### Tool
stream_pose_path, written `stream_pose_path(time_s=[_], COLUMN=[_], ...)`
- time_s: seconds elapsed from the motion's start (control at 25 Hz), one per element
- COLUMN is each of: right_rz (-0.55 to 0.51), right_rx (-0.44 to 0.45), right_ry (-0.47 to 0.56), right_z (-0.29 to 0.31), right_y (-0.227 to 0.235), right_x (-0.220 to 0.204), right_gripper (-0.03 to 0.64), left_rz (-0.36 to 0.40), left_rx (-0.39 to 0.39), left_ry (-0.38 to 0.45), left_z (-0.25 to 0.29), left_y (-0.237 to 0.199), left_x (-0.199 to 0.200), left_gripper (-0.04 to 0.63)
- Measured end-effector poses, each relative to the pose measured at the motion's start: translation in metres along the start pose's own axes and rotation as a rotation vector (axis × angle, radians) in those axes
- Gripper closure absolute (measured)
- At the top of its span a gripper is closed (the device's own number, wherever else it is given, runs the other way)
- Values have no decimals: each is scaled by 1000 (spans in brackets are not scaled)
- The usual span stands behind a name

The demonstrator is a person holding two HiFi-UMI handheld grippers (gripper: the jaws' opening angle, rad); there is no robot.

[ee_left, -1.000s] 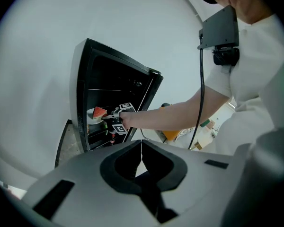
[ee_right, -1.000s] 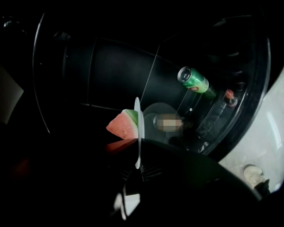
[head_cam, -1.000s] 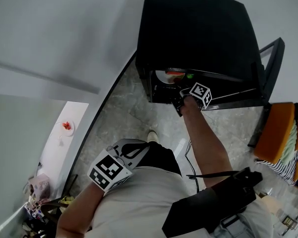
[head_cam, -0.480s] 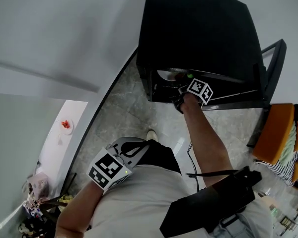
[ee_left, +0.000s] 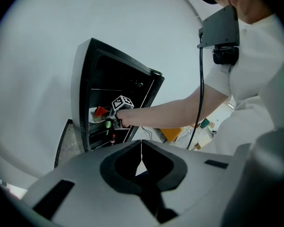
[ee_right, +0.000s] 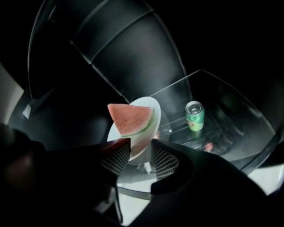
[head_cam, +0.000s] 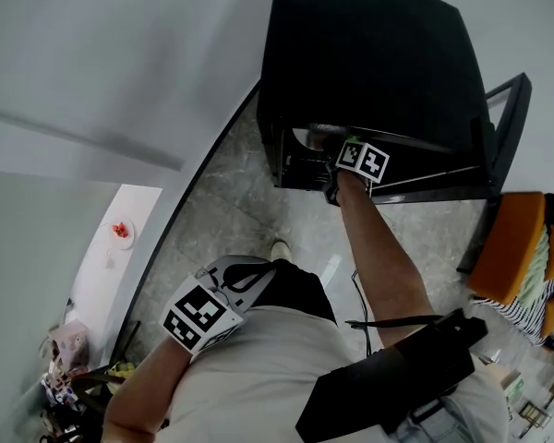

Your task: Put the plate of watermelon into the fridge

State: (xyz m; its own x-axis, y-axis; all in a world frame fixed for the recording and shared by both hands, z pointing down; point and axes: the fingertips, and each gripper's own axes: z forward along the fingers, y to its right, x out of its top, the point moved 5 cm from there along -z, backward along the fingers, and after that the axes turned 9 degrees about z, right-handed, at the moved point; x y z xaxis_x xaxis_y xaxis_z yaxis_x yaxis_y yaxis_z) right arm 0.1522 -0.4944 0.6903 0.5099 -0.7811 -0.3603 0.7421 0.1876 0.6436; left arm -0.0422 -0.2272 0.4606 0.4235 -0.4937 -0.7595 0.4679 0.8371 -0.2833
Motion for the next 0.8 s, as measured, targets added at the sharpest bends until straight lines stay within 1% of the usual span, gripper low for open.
stream_pose_path(time_s=[0.2,0.4,0.64,0.8], right_rz=[-117,-219,-268,-289], right_rx=[-79,-143,-177,-178], right_ry=[-34,-76,-95,-87], right_z=[0,3,1,-8], right_y=[-2,-7,-11,-16], right_x=[1,-2,-5,-5], right_gripper=[466,420,387,387], left_rz=[6,-9,-13,-12], left_rx=[3,14,18,16], left_ry=[0,-1,2,12], left_z=[-4,-6,-13,-18], left_y=[0,-1,0,3], left_x=[-2,-3,-3,-5], left_gripper=[583,583,583,583])
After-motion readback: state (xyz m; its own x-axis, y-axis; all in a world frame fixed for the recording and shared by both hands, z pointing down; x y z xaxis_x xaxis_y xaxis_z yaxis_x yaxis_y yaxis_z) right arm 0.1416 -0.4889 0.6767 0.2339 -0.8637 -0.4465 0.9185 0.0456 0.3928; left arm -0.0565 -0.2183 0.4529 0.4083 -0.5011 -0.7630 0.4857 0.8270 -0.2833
